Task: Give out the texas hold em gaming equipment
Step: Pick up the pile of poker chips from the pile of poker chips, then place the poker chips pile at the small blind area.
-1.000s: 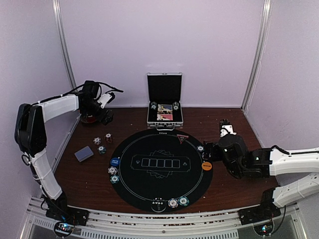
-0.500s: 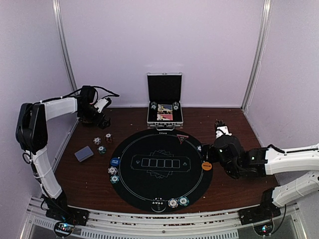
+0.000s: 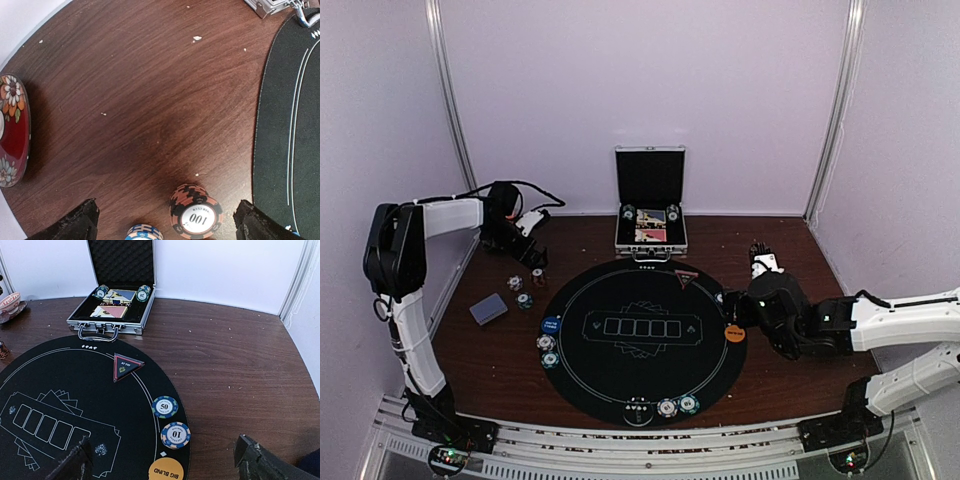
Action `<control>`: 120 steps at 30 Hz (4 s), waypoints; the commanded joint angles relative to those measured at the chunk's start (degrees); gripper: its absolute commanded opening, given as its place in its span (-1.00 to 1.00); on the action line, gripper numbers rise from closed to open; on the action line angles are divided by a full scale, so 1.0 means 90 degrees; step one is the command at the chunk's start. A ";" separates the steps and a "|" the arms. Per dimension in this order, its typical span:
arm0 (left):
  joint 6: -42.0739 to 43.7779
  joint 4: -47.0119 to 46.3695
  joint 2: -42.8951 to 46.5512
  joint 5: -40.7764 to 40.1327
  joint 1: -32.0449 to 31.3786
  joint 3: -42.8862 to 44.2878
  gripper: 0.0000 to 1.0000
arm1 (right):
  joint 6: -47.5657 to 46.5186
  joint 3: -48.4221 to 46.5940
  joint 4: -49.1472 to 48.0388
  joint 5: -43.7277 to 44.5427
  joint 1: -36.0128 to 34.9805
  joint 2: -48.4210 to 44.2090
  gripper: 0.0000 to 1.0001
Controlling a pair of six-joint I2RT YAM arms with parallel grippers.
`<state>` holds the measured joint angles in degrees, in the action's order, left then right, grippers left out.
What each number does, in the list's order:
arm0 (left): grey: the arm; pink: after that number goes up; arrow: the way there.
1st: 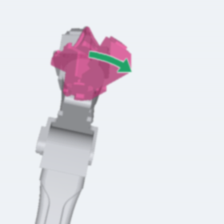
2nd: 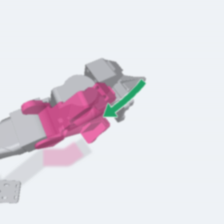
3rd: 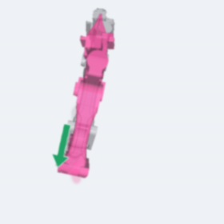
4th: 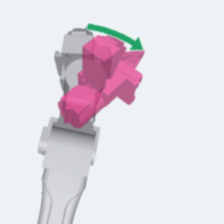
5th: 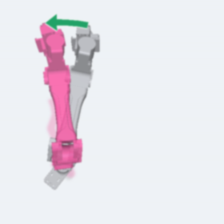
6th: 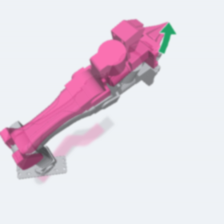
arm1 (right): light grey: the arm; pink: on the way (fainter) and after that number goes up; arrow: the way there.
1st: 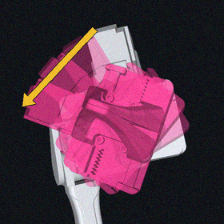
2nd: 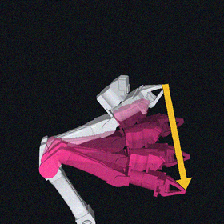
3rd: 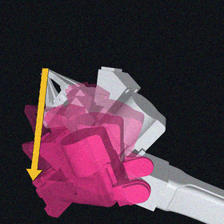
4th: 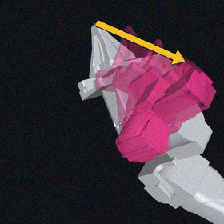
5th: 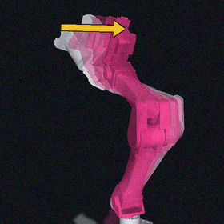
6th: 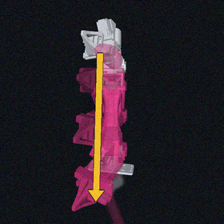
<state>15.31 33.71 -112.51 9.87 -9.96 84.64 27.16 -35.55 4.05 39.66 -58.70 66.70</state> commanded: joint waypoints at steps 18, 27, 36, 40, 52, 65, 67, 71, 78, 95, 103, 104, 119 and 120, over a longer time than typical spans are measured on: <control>0.0301 0.0095 -0.0162 0.0031 -0.0177 -0.0285 0.79 | -0.0034 -0.0191 0.0028 0.0191 -0.0119 -0.0020 1.00; 0.0271 0.0043 -0.0278 -0.0159 -0.0231 -0.0315 0.68 | -0.0038 -0.0203 0.0028 0.0220 -0.0138 -0.0021 1.00; 0.0269 0.0043 -0.0309 -0.0120 -0.0230 -0.0313 0.47 | -0.0039 -0.0210 0.0033 0.0250 -0.0158 -0.0023 1.00; 0.0287 0.0043 -0.0319 -0.0086 -0.0227 -0.0323 0.32 | -0.0039 -0.0209 0.0035 0.0261 -0.0158 -0.0014 1.00; 0.0289 0.0043 -0.0282 -0.0149 -0.0230 -0.0330 0.02 | -0.0040 -0.0215 0.0034 0.0291 -0.0167 -0.0009 1.00; 0.0271 0.0043 -0.0172 -0.0243 -0.0232 -0.0361 -0.39 | -0.0039 -0.0210 0.0039 0.0349 -0.0168 0.0003 1.00; 0.0271 0.0043 -0.0106 -0.0269 -0.0231 -0.0378 -0.45 | -0.0034 -0.0215 0.0043 0.0352 -0.0168 0.0001 1.00; 0.0283 0.0043 0.0071 -0.0269 -0.0224 -0.0427 -0.45 | -0.0038 -0.0212 0.0052 0.0369 -0.0168 -0.0001 1.00; 0.0424 0.0043 0.0442 -0.0180 -0.0235 -0.0567 -0.46 | -0.0038 -0.0215 0.0051 0.0378 -0.0168 -0.0014 1.00; 0.1553 0.0024 0.2657 0.0557 -0.1795 -0.2778 -0.45 | -0.0049 -0.0220 0.0053 0.0427 -0.0179 0.0049 1.00; 0.2191 0.0001 0.3835 0.1021 -0.2873 -0.3934 -0.44 | -0.0046 -0.0221 0.0057 0.0466 -0.0187 0.0050 1.00; 0.2218 0.0002 0.3888 0.1023 -0.2984 -0.4036 -0.44 | -0.0048 -0.0229 0.0059 0.0470 -0.0187 0.0059 1.00; 0.2619 -0.0007 0.3507 0.0953 -0.3756 -0.4629 -0.45 | -0.0049 -0.0235 0.0077 0.0477 -0.0204 0.0070 1.00; 0.2634 -0.0018 0.3507 0.0937 -0.3757 -0.4660 -0.45 | -0.0049 -0.0232 0.0083 0.0476 -0.0203 0.0065 1.00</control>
<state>37.60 34.94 -80.64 18.22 -43.35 43.77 27.14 -36.27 4.12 42.46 -60.14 67.11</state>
